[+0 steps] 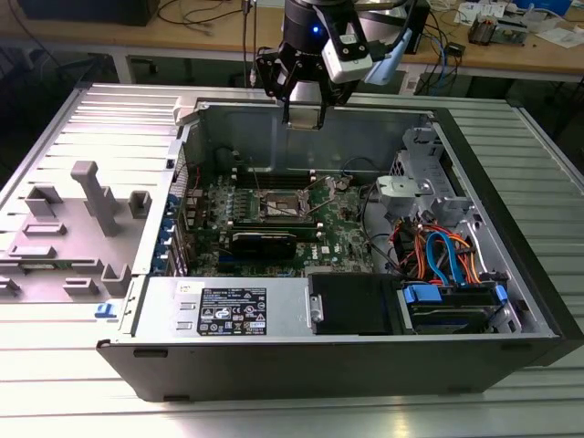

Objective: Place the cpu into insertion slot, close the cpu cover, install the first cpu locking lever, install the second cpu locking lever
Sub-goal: 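Place the cpu into insertion slot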

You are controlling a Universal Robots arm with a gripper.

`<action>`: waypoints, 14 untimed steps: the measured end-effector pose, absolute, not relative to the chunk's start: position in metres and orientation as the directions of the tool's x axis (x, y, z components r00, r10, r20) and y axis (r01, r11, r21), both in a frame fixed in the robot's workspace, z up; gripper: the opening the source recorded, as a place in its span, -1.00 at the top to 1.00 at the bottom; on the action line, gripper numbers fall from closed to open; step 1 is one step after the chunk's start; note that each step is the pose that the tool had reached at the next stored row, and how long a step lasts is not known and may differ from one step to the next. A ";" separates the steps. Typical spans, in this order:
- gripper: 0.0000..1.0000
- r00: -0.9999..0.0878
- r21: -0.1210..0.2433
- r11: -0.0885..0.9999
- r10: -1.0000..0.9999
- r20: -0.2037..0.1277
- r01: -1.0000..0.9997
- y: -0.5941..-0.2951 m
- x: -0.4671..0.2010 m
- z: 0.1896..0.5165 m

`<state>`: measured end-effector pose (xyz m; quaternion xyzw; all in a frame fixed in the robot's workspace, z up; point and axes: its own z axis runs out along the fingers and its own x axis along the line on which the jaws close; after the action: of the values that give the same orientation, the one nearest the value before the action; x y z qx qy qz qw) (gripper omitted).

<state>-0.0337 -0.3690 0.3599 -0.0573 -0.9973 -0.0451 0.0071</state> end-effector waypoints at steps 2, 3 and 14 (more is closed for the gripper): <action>-0.09 -0.993 0.089 0.989 0.115 0.019 0.116 -0.369 -0.034 0.360; -0.09 -0.993 0.089 0.989 0.116 0.019 0.117 -0.369 -0.034 0.360; -0.09 -0.992 0.089 0.988 0.123 0.019 0.125 -0.369 -0.034 0.360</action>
<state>-0.0337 -0.3691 0.3599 -0.0622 -0.9970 -0.0452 0.0069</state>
